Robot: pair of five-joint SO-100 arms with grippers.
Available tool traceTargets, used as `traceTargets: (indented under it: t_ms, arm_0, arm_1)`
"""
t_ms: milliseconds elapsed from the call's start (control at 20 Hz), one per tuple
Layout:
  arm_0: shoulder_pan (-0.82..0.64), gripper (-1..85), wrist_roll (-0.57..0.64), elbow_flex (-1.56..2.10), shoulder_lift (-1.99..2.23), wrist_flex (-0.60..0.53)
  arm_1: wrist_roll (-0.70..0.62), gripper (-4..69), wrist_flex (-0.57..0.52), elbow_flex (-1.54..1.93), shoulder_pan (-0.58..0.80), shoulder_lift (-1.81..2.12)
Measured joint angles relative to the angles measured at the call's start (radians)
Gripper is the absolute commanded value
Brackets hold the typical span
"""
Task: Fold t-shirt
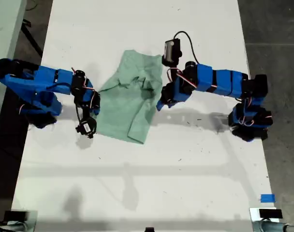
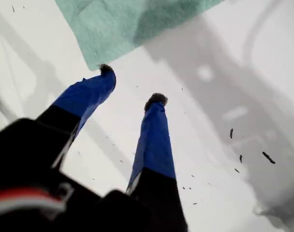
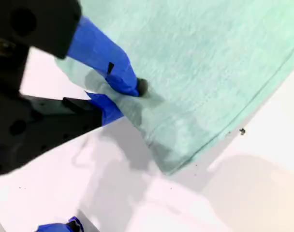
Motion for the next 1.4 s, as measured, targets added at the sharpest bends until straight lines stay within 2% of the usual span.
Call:
traceTargets:
  t_ms: [200,500,800,850,900,950,1050,1200,1400]
  arm_0:
    - [0.058,0.0,0.023,-0.287,-0.181,0.100]
    - [0.143,0.2,0.066,-0.861,-0.721,0.221]
    - [0.143,0.0,0.103,-1.026,-0.808,0.202]
    - [0.143,1.4,0.115,-1.032,-0.808,0.193]
    - [0.143,9.9,0.126,-1.035,-0.808,0.181]
    - [0.143,27.5,0.146,-1.037,-0.808,0.163]
    - [0.143,31.0,0.215,-1.037,-0.808,0.130]
    - [0.144,31.8,0.258,-1.037,-0.761,0.104]
    - [0.118,31.4,0.301,-1.037,-0.538,0.140]
  arm_1:
    - [0.000,17.3,-0.005,0.000,0.000,0.000]
    - [0.006,17.0,-0.005,0.008,-0.008,0.000]
    - [0.014,16.9,-0.005,0.025,-0.017,0.002]
    - [0.014,16.9,-0.005,0.028,-0.017,0.002]
    - [0.014,16.9,-0.005,0.028,-0.017,0.002]
    - [0.014,16.9,-0.005,0.028,-0.017,0.002]
    - [0.012,16.9,-0.005,0.040,-0.017,0.002]
    - [0.014,16.9,-0.005,0.048,-0.017,0.005]
    - [0.012,16.8,-0.005,0.061,-0.017,0.023]
